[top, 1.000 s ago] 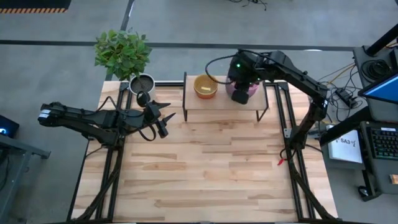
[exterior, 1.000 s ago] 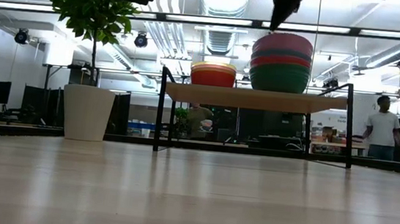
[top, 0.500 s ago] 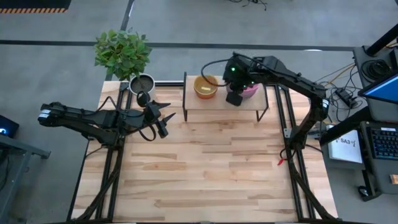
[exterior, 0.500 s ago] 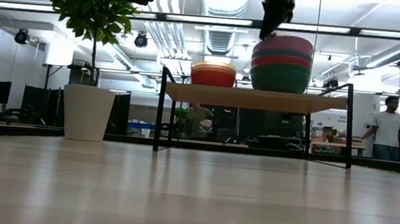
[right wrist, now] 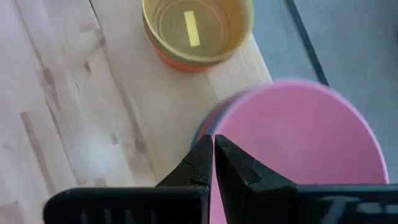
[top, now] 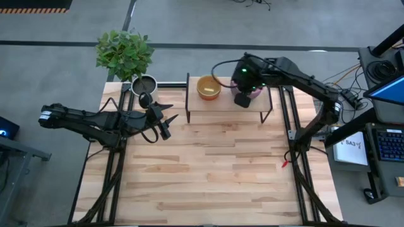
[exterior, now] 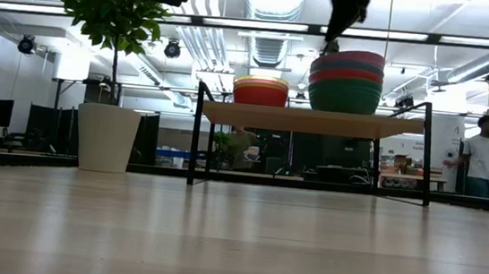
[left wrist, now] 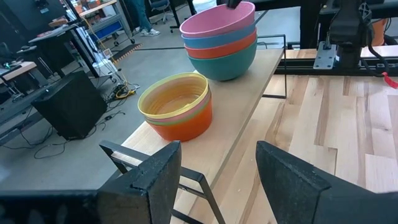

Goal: Place and stack bowls onto a shelf
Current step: Stack the large pink bowl on top of the large blue bowl on the shelf

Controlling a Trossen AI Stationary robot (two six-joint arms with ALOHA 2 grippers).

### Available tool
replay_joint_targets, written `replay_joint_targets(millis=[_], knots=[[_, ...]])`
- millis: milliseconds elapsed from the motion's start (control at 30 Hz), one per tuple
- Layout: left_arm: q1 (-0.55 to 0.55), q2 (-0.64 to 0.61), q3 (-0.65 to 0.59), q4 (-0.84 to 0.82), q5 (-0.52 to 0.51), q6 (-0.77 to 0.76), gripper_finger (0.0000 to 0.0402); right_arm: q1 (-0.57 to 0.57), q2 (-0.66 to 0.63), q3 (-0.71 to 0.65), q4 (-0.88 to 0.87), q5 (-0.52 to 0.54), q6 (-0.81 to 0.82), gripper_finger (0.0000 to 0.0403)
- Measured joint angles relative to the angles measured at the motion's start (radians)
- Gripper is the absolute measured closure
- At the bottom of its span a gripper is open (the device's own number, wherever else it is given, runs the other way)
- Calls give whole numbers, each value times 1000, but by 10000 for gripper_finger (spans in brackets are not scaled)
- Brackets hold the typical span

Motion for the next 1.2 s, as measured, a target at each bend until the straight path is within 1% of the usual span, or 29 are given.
replay_joint_targets(millis=[167,267,467,567,667,767,833,967,1067,1200], knots=[[0,0,0,0,0,0,210,0,-131,-99,-7,1,75,394],[0,0,0,0,0,0,210,0,-238,-202,58,32,128,394],[0,0,0,0,0,0,210,0,-451,-509,357,132,217,394],[0,0,0,0,0,0,210,0,-546,-676,521,162,223,394],[0,0,0,1,0,0,210,0,-623,-817,694,196,226,394],[0,0,0,1,0,0,210,0,-680,-922,815,207,226,394],[0,0,0,1,0,0,210,0,-703,-969,853,212,238,394],[0,0,0,1,0,0,210,0,-719,-1028,867,212,276,394],[0,0,0,1,0,0,210,0,-717,-1046,870,212,286,394],[0,0,0,1,0,0,210,-1,-718,-1035,893,213,278,394]])
